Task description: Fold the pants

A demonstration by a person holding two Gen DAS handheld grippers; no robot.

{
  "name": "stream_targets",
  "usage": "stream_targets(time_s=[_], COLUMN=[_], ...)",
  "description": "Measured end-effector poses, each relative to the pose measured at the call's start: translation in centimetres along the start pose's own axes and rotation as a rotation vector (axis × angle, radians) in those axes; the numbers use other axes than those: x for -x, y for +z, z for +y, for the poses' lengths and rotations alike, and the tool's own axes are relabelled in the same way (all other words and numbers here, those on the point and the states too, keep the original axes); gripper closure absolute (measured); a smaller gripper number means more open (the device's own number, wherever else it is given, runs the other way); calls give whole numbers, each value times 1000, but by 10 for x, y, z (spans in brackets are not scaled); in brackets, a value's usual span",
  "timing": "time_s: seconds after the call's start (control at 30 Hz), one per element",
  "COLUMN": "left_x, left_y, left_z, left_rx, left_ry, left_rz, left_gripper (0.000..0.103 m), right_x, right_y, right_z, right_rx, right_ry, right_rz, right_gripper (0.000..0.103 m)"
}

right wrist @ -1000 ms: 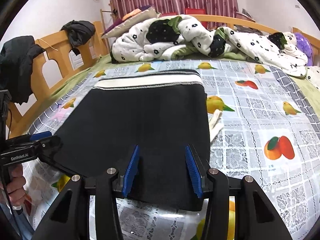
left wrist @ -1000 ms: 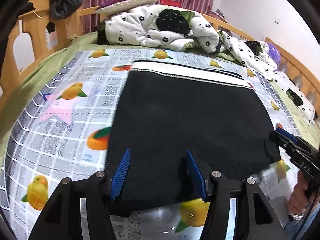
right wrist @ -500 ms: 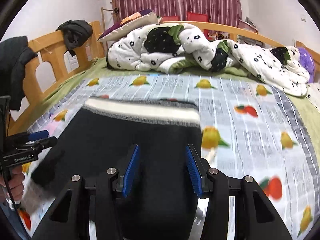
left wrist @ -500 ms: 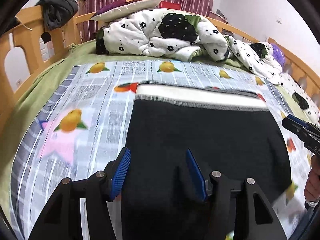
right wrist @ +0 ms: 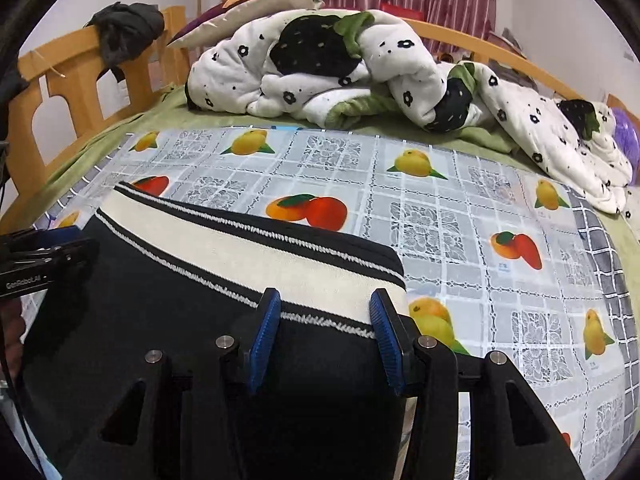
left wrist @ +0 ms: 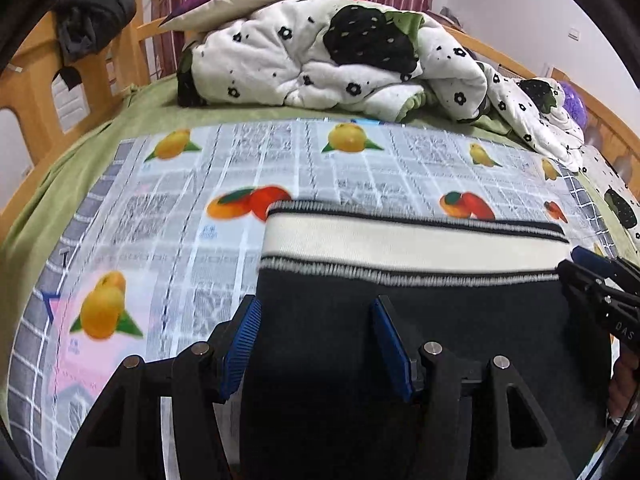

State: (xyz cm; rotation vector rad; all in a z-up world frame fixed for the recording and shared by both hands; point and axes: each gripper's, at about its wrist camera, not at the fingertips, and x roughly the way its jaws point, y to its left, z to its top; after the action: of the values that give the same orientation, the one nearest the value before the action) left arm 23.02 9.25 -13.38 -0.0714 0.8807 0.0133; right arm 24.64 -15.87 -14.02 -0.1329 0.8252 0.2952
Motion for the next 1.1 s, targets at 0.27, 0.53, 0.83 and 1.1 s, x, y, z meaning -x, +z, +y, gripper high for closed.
stream_targets(time_s=[0.27,0.53,0.83,1.1], left_x=[-11,20,91,157], left_y=[3,-46,-114,-150], left_z=[1,15,1,-14], left_rx=[-20,77,117,78], left_ry=[-13,-33,23,29], left_rz=[29,140,182,129], left_gripper=[41,38,38,38], right_x=[-2,41,107,183], right_y=[-3,-36,-101,-131], right_z=[-1,-8,2,7], right_rx=[7,-29,-87,-130], right_ry=[3,-16,-12,-38], right_rz=[-10,13,80,-2], right_gripper=[56,56,56,56])
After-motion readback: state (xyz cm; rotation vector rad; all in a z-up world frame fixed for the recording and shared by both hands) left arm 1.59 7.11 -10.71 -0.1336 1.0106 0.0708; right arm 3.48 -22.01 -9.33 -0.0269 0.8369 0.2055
